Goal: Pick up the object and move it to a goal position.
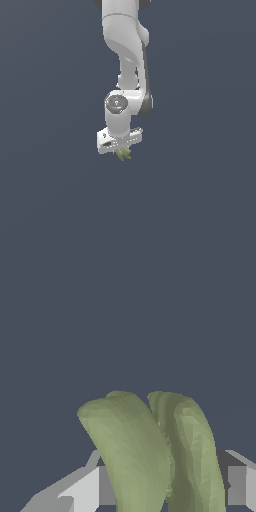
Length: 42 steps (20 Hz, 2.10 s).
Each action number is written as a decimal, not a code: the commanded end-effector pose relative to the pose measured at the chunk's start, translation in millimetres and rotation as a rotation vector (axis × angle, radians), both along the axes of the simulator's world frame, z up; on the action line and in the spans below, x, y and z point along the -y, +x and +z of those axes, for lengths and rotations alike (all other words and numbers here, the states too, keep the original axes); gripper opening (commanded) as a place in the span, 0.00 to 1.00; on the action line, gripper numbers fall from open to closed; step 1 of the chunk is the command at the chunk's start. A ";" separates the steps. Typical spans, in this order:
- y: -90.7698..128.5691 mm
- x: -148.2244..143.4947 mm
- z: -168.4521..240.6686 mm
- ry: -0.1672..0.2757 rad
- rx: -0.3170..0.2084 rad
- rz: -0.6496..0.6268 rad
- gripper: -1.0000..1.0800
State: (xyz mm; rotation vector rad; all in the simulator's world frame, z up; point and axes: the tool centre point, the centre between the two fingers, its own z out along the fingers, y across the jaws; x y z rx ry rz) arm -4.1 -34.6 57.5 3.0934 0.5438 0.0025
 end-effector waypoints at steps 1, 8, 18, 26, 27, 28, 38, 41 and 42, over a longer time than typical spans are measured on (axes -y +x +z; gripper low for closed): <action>-0.5 -1.0 -1.1 0.001 -0.002 0.001 0.00; 2.9 1.9 5.9 0.000 0.000 0.000 0.00; 27.4 18.8 52.5 0.001 -0.001 0.001 0.00; 59.9 40.6 112.5 0.001 -0.001 0.001 0.00; 64.2 43.4 120.1 0.001 -0.001 0.001 0.00; 68.3 46.2 127.5 0.001 -0.001 0.001 0.00; 102.6 68.6 187.9 0.001 -0.001 0.001 0.00; 111.1 73.5 201.7 0.001 -0.001 0.002 0.00; 113.7 75.2 206.0 0.001 -0.001 0.002 0.00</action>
